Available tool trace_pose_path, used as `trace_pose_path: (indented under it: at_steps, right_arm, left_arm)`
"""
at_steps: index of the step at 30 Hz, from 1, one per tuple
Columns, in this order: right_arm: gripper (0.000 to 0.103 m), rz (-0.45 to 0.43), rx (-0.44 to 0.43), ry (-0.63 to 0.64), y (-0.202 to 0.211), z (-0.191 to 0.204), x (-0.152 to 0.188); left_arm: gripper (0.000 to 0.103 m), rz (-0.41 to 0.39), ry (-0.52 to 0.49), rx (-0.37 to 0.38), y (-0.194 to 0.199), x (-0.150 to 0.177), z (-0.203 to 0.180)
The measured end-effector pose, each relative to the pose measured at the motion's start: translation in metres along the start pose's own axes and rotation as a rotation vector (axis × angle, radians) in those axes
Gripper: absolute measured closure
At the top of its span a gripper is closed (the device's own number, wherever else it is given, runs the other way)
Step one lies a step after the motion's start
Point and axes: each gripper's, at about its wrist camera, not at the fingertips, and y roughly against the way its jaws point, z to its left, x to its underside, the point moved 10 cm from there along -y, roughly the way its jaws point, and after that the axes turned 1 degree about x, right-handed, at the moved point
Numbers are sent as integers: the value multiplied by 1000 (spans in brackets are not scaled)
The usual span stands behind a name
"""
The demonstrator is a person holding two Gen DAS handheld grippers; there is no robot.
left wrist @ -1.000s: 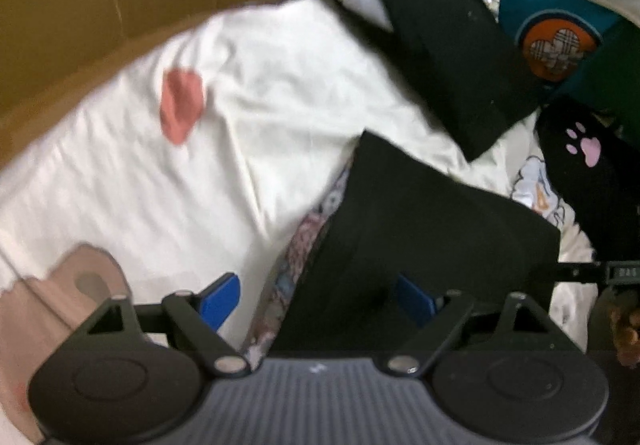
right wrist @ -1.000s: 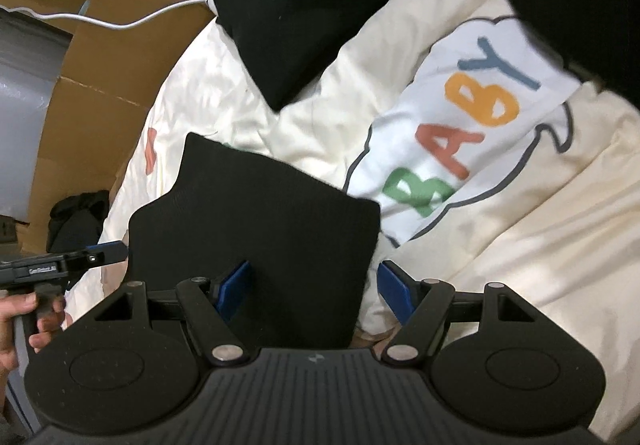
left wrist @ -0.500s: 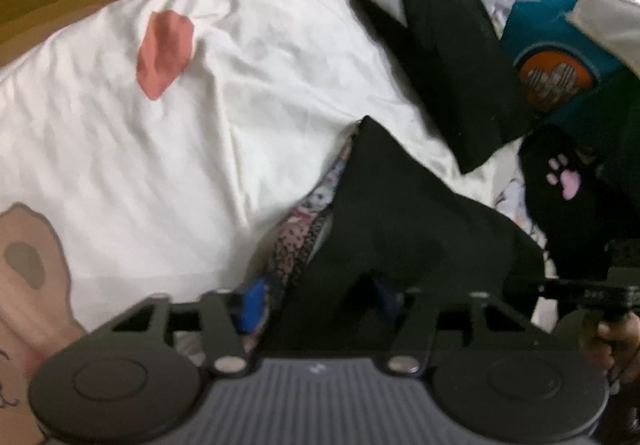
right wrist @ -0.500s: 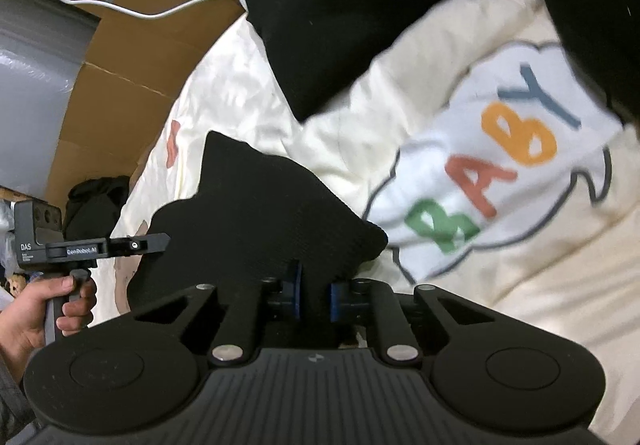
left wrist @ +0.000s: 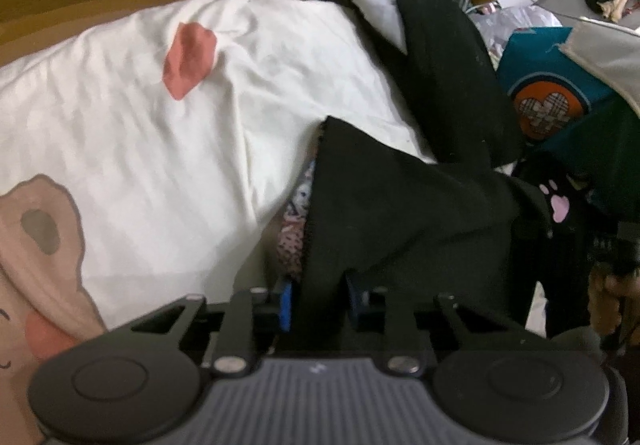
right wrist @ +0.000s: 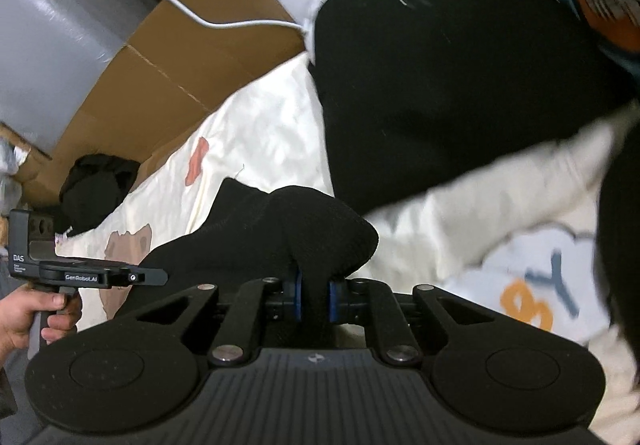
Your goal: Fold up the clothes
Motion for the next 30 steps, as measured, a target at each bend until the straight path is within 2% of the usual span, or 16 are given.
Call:
trace_pose_path:
  at_steps: [4,7,8,9,10,12,13,20,30]
  right_arm:
    - [90,11,11,20,-9,2,-8]
    - [88,36,23,-7,-14,-3,-7]
    - [87,45,32,-31,-16,-6,-5]
    - [80,43,37,-43,-16,-8,-4]
    - [65,40,44,-58,-16,-11,-3]
    - [44,30,51,-94,-15,-18,0]
    - [42,24,54,-114,-14,-21,2]
    - [42,17,5,-140,-10,-21,16]
    - [42,32,-3,-187,-23,-32,41]
  left_arm:
    - [78,-19,26,10,4,2,5]
    - [64,-26,15,-15,4,0,7]
    - [51,-39,-21,-48,6,-1,7]
    - [40,-46,-29,-56,8,-2,7]
    - [37,-56,-27,-53,9,-3,7]
    - [34,-70,8,-8,12,-5,8]
    - [33,-68,12,1,12,-5,8]
    - [21,-37,32,51,1,1,1]
    - [21,37,24,48,-26,3,-5]
